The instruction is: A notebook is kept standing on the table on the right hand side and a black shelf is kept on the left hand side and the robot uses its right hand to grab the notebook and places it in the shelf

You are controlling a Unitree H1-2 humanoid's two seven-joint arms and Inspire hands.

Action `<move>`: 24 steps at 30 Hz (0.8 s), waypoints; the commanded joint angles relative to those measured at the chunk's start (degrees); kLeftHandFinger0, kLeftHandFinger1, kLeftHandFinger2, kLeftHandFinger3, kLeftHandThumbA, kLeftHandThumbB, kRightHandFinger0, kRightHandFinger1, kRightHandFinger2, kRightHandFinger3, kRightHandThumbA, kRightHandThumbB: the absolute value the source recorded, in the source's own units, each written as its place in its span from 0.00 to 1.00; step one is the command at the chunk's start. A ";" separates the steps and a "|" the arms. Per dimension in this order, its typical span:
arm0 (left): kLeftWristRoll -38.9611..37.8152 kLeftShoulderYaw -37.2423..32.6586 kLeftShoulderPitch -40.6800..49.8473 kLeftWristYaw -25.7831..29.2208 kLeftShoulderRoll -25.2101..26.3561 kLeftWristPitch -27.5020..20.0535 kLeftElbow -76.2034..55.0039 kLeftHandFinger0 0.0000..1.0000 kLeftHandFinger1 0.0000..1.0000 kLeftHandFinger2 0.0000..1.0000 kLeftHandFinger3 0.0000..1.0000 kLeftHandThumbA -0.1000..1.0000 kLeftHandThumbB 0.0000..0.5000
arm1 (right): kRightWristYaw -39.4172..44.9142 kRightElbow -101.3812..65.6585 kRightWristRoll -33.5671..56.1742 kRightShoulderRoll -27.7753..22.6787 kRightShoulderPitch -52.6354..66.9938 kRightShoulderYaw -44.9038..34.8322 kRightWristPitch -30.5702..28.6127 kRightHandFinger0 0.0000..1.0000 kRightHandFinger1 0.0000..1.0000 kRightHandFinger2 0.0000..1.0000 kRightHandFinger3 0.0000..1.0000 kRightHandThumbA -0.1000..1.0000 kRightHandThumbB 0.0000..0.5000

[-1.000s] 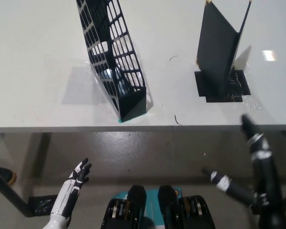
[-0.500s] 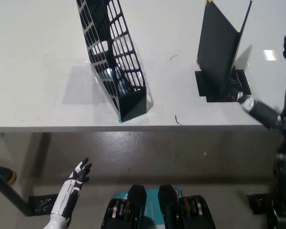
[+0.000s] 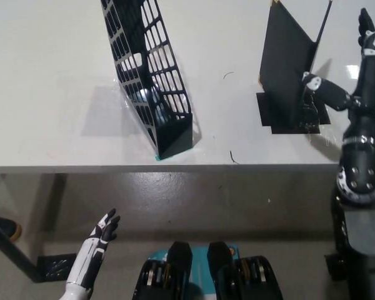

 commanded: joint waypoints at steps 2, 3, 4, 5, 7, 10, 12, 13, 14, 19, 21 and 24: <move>0.48 0.33 0.06 0.53 -0.12 -2.45 -0.17 1.00 1.00 1.00 1.00 1.00 0.24 | -6.05 7.38 0.77 -0.46 -8.48 -0.26 -2.32 1.00 1.00 1.00 1.00 1.00 0.80; 0.47 0.35 0.00 0.53 -0.14 -2.40 -0.05 1.00 1.00 1.00 1.00 1.00 0.25 | -6.11 9.01 1.46 -0.39 -9.48 -0.30 -2.78 1.00 1.00 1.00 1.00 1.00 0.80; 0.38 0.39 -0.03 0.51 -0.19 -2.59 0.08 1.00 1.00 1.00 1.00 1.00 0.25 | -6.99 12.49 1.55 -0.33 -11.34 -0.22 -3.13 1.00 1.00 1.00 1.00 1.00 0.77; 0.13 0.41 -0.06 0.31 -0.17 -2.69 0.23 1.00 1.00 1.00 1.00 1.00 0.25 | -7.50 15.61 2.04 -0.22 -12.95 -0.26 -3.39 1.00 1.00 1.00 1.00 1.00 0.78; 0.01 0.44 -0.01 0.24 -0.19 -2.61 0.18 1.00 1.00 1.00 1.00 1.00 0.27 | -8.47 20.62 2.84 -0.16 -15.18 -0.41 -4.52 1.00 1.00 1.00 1.00 1.00 0.79; -0.13 0.55 0.26 0.27 -0.29 -2.53 -0.06 1.00 1.00 1.00 1.00 1.00 0.27 | -8.34 33.75 6.23 -0.30 -20.67 -1.55 -6.75 1.00 1.00 1.00 1.00 1.00 0.88; 0.17 0.54 0.48 0.56 -0.39 -2.84 -0.06 1.00 1.00 1.00 1.00 1.00 0.25 | -5.76 40.89 13.37 0.66 -24.35 -6.19 -9.75 1.00 1.00 1.00 1.00 1.00 0.89; 0.13 0.56 0.51 0.54 -0.40 -2.82 -0.10 1.00 1.00 1.00 1.00 1.00 0.25 | -5.46 42.90 14.92 0.77 -25.49 -7.45 -10.39 1.00 1.00 1.00 1.00 0.98 0.89; 0.04 0.57 0.51 0.45 -0.37 -2.74 -0.15 1.00 1.00 1.00 1.00 1.00 0.25 | -5.11 44.86 16.46 0.88 -26.68 -8.97 -10.73 1.00 1.00 1.00 1.00 0.97 0.88; -1.19 1.15 0.70 0.10 -0.49 -1.30 -1.42 1.00 1.00 1.00 1.00 1.00 0.27 | -9.60 53.95 31.22 0.76 -34.95 -26.41 -4.94 0.00 0.00 0.29 0.40 0.00 0.22; -1.13 1.36 0.87 0.17 -0.30 -1.22 -1.80 1.00 1.00 1.00 1.00 1.00 0.30 | -7.20 54.44 32.01 1.24 -34.39 -28.25 -7.35 0.00 0.00 0.43 0.46 0.00 0.13; -1.69 1.57 0.49 -0.06 -0.17 -2.37 -1.23 1.00 1.00 1.00 1.00 1.00 0.27 | -6.56 54.68 32.64 1.93 -33.78 -30.39 -9.03 0.00 0.02 0.53 0.84 0.00 0.17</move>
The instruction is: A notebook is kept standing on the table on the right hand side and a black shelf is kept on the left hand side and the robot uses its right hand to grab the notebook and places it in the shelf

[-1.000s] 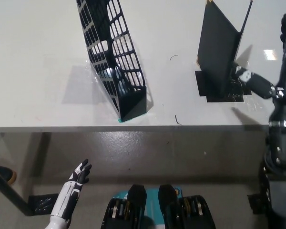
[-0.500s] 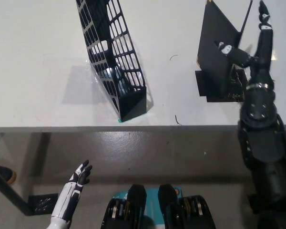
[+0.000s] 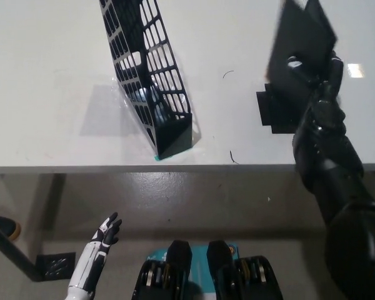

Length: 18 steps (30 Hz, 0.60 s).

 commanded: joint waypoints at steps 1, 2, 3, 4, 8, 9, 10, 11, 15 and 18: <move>-1.99 1.43 0.04 -0.11 0.35 -2.39 -1.37 1.00 1.00 1.00 1.00 1.00 0.27 | -0.32 4.11 15.69 1.44 -8.66 -9.17 -5.85 0.00 0.01 0.56 0.92 0.00 0.16; -1.72 1.40 0.01 -0.04 0.45 -2.44 -1.20 1.00 1.00 1.00 1.00 1.00 0.28 | 0.36 4.07 15.70 1.64 -8.53 -9.46 -6.51 0.00 0.03 0.61 0.96 0.00 0.16; -1.48 1.39 0.09 0.04 0.52 -2.50 -1.13 1.00 1.00 1.00 1.00 1.00 0.28 | 0.69 4.02 15.46 1.78 -8.34 -9.50 -7.00 0.00 0.04 0.63 0.99 0.00 0.18; -1.42 1.40 0.16 0.04 0.56 -2.60 -1.02 1.00 1.00 1.00 1.00 1.00 0.29 | 0.24 4.21 14.36 1.72 -8.21 -8.79 -7.36 0.00 0.05 0.64 0.95 0.00 0.17; -1.49 1.49 0.43 -0.04 0.39 -2.61 -1.23 1.00 1.00 1.00 1.00 1.00 0.29 | -0.52 4.56 12.34 1.33 -8.34 -6.01 -9.45 0.00 0.12 0.65 0.73 0.00 0.17; -1.27 1.53 0.39 0.12 0.32 -2.48 -1.23 1.00 1.00 1.00 1.00 1.00 0.29 | -0.04 4.33 12.45 1.29 -8.41 -5.52 -10.19 0.00 0.13 0.60 0.63 0.00 0.20; -1.35 1.61 0.36 0.17 0.21 -2.58 -1.10 1.00 1.00 1.00 1.00 1.00 0.27 | -0.52 4.08 11.78 1.22 -8.51 -4.42 -10.64 0.00 0.14 0.58 0.59 0.00 0.21; -1.20 1.60 0.36 0.20 0.20 -2.57 -1.09 1.00 1.00 1.00 1.00 1.00 0.27 | -1.27 3.84 10.79 1.18 -8.52 -3.20 -11.42 0.00 0.13 0.57 0.57 0.00 0.21; -0.95 1.57 0.59 0.01 0.21 -2.53 -1.05 1.00 1.00 1.00 1.00 1.00 0.29 | -3.79 0.94 7.33 1.35 -8.08 2.60 -14.22 0.00 0.10 0.56 0.58 0.00 0.22; -0.47 1.65 0.44 0.23 0.32 -2.07 -1.33 1.00 1.00 1.00 1.00 1.00 0.27 | -5.72 -9.11 3.09 3.01 -6.89 8.49 -14.84 0.00 0.14 0.61 0.65 0.00 0.14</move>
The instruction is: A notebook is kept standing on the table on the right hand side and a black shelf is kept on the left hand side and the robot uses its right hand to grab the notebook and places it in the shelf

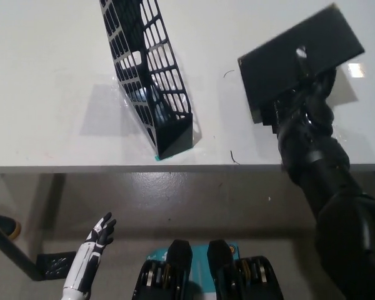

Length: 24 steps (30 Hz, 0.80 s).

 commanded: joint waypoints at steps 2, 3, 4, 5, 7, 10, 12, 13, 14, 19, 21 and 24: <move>0.22 0.23 -0.16 0.09 0.41 -1.38 -1.41 1.00 1.00 1.00 1.00 1.00 0.28 | -1.15 -20.99 -5.94 2.56 -1.98 8.71 -5.30 0.00 0.15 0.61 0.69 0.00 0.12; 0.25 0.20 -0.30 0.05 0.44 -1.47 -1.34 1.00 1.00 1.00 1.00 1.00 0.28 | -0.86 -25.54 -6.52 3.16 -0.96 10.00 -4.04 0.00 0.17 0.62 0.71 0.00 0.12; 0.25 0.19 -0.45 0.02 0.45 -1.62 -1.17 1.00 1.00 1.00 1.00 1.00 0.27 | -0.80 -30.12 -7.59 3.80 -0.04 11.28 -2.76 0.00 0.16 0.60 0.74 0.00 0.10; 0.17 0.19 -0.55 -0.01 0.42 -1.78 -1.04 1.00 1.00 1.00 1.00 1.00 0.27 | -0.64 -32.29 -7.98 4.06 0.41 11.92 -2.24 0.00 0.15 0.58 0.74 0.00 0.10; -0.26 0.22 -0.58 -0.31 0.41 -1.17 -1.14 1.00 1.00 1.00 1.00 1.00 0.30 | -0.85 -44.05 -13.68 5.40 2.72 15.99 1.62 0.00 0.12 0.54 0.73 0.00 0.13; 0.42 0.15 -0.56 0.06 0.45 -1.44 -1.16 1.00 1.00 1.00 1.00 1.00 0.30 | -0.87 -56.09 -20.53 7.15 4.58 20.26 4.92 0.00 0.01 0.41 0.66 0.00 0.12; 0.43 0.08 -0.54 -0.07 0.54 -1.61 -1.18 1.00 1.00 1.00 1.00 1.00 0.27 | 0.28 -61.04 -22.03 7.81 5.11 22.18 5.96 0.00 0.03 0.45 0.68 0.00 0.12; 0.11 0.09 -0.38 -0.29 0.56 -1.62 -1.25 1.00 1.00 1.00 1.00 1.00 0.27 | 0.59 -63.71 -23.67 8.36 5.21 23.27 6.73 0.00 0.08 0.54 0.75 0.00 0.12; -0.46 0.13 -0.18 -0.65 0.56 -1.46 -1.37 1.00 1.00 1.00 1.00 1.00 0.27 | 0.49 -65.59 -25.78 8.75 5.07 24.33 7.32 0.00 0.12 0.63 0.82 0.00 0.12; -0.07 0.02 -0.15 -0.52 0.56 -1.48 -1.07 1.00 1.00 1.00 1.00 1.00 0.29 | 0.31 -69.17 -30.73 9.53 3.04 27.37 8.47 0.00 0.19 0.69 0.77 0.00 0.15; -0.79 0.10 -0.32 -0.84 0.47 -1.79 -0.65 1.00 1.00 1.00 1.00 1.00 0.29 | 0.22 -70.33 -31.90 10.47 1.89 28.59 9.84 0.00 0.20 0.67 0.76 0.00 0.19; -0.22 0.00 -0.03 -0.61 0.45 -1.16 -1.12 1.00 1.00 1.00 1.00 1.00 0.29 | 0.60 -71.07 -29.19 12.03 0.50 29.19 10.21 0.00 0.18 0.64 0.71 0.00 0.21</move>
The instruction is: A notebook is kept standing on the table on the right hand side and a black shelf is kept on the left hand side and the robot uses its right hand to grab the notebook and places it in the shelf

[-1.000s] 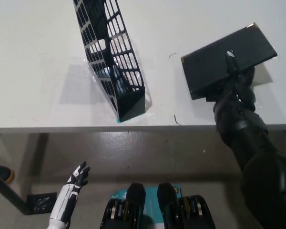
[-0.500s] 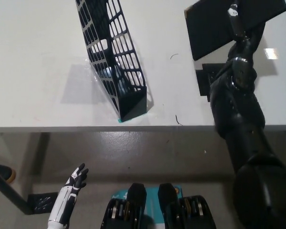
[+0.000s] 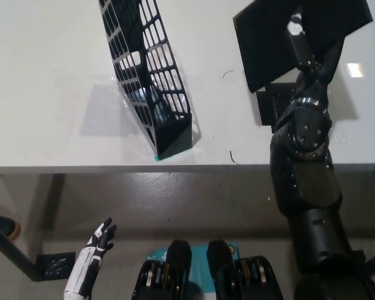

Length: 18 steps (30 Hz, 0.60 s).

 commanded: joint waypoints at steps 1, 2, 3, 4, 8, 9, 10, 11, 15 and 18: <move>-0.13 0.00 -0.06 -0.55 0.63 -1.02 -2.75 1.00 1.00 1.00 1.00 1.00 0.29 | 1.78 -29.09 -18.81 5.73 -15.68 13.20 4.80 0.00 0.17 0.62 0.70 0.00 0.18; -0.07 0.00 0.12 -0.51 0.62 -0.90 -2.97 1.00 1.00 1.00 1.00 1.00 0.28 | 1.91 -29.22 -18.63 6.16 -16.40 13.85 4.90 0.00 0.16 0.60 0.70 0.00 0.16; -0.19 -0.02 0.16 -0.57 0.57 -0.97 -3.00 1.00 1.00 1.00 1.00 1.00 0.28 | 1.78 -29.28 -18.76 6.33 -16.87 14.20 4.99 0.00 0.16 0.60 0.71 0.00 0.16; -0.26 -0.01 0.17 -0.62 0.57 -0.95 -3.04 1.00 1.00 1.00 1.00 1.00 0.28 | 1.67 -29.34 -18.80 6.36 -17.01 14.38 5.10 0.00 0.16 0.60 0.72 0.00 0.16; -0.04 -0.01 0.10 -0.58 0.72 -1.00 -3.16 1.00 1.00 1.00 1.00 1.00 0.29 | 0.34 -28.74 -20.55 5.95 -19.51 15.42 5.51 0.00 0.13 0.58 0.74 0.00 0.19; 0.01 0.03 0.10 -0.51 0.75 -0.96 -3.22 1.00 1.00 1.00 1.00 1.00 0.29 | 0.12 -28.92 -20.70 6.06 -19.91 15.54 6.33 0.00 0.12 0.57 0.73 0.00 0.20; 0.11 0.02 0.09 -0.50 0.81 -0.95 -3.24 1.00 1.00 1.00 1.00 1.00 0.29 | 0.02 -29.07 -20.66 6.14 -20.21 15.67 6.87 0.00 0.12 0.57 0.73 0.00 0.21; 0.25 -0.05 0.08 -0.52 0.86 -0.95 -3.23 1.00 1.00 1.00 1.00 1.00 0.29 | -0.03 -29.25 -20.50 6.13 -20.35 15.84 7.26 0.00 0.12 0.57 0.73 0.00 0.21; 0.63 -0.30 0.05 -0.61 0.98 -0.81 -3.11 1.00 1.00 1.00 1.00 1.00 0.32 | -0.50 -27.91 -20.98 5.53 -20.68 17.06 5.98 0.00 0.15 0.63 0.76 0.00 0.20; 0.29 -0.30 0.14 -0.72 0.89 -0.71 -3.16 1.00 1.00 1.00 1.00 1.00 0.33 | -1.31 -26.83 -21.13 5.68 -20.69 17.61 5.84 0.00 0.15 0.63 0.76 0.00 0.20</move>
